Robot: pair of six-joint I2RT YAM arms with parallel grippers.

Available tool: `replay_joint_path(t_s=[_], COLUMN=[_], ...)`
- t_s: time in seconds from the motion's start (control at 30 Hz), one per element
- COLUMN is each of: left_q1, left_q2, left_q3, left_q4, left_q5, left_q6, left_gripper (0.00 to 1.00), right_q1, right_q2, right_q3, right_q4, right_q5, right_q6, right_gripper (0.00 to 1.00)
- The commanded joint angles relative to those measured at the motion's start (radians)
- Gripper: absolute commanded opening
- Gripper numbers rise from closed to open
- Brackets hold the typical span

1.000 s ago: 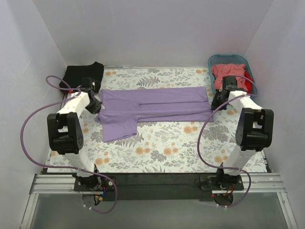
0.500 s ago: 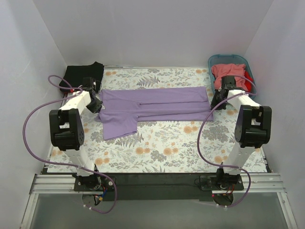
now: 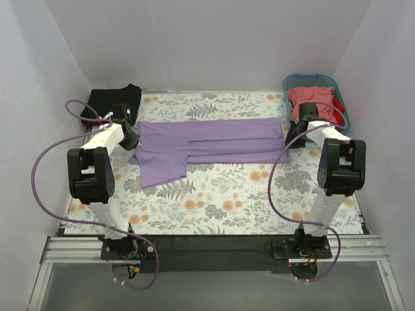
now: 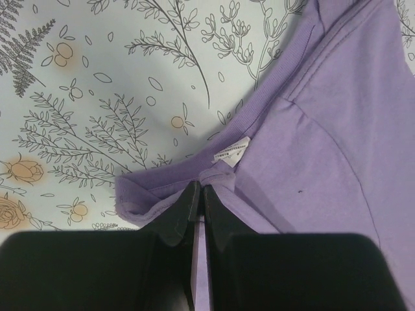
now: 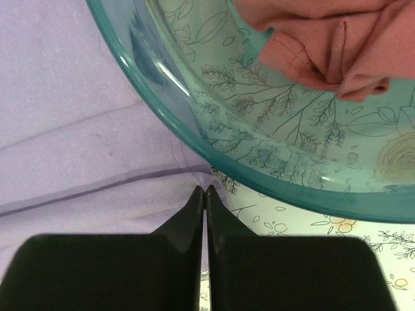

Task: Fold and stack the t-shirts
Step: Fold the tshirt

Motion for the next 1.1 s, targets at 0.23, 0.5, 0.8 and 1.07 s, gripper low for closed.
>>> replay_joint_path(t_s=[0.23,0.5,0.8,1.07], left_q1=[0.008,0.008,0.004,-0.004], left_q2=[-0.047,0.01,0.013,-0.093], left_q3=[-0.024,-0.031,-0.037,-0.055], left_q4=[0.047,0.086,0.119,0.112], left_q5=[-0.08,-0.049,-0.046,-0.063], left_q6=[0.0,0.024,0.058,0.066], left_gripper=[0.0,0.0,0.15,0.46], right_q1=[-0.002,-0.002,0.008,0.035], right_q2=[-0.026,0.042,0.068,-0.035], right_q3=[0.077,0.094,0.103,0.092], right_q4=[0.033,0.036,0.044,0.024], right_q5=[0.051,0.048,0.044,0.065], right_q6=[-0.024,-0.022,-0.044,-0.055], right_gripper=[0.01,0.01,0.19,0.49])
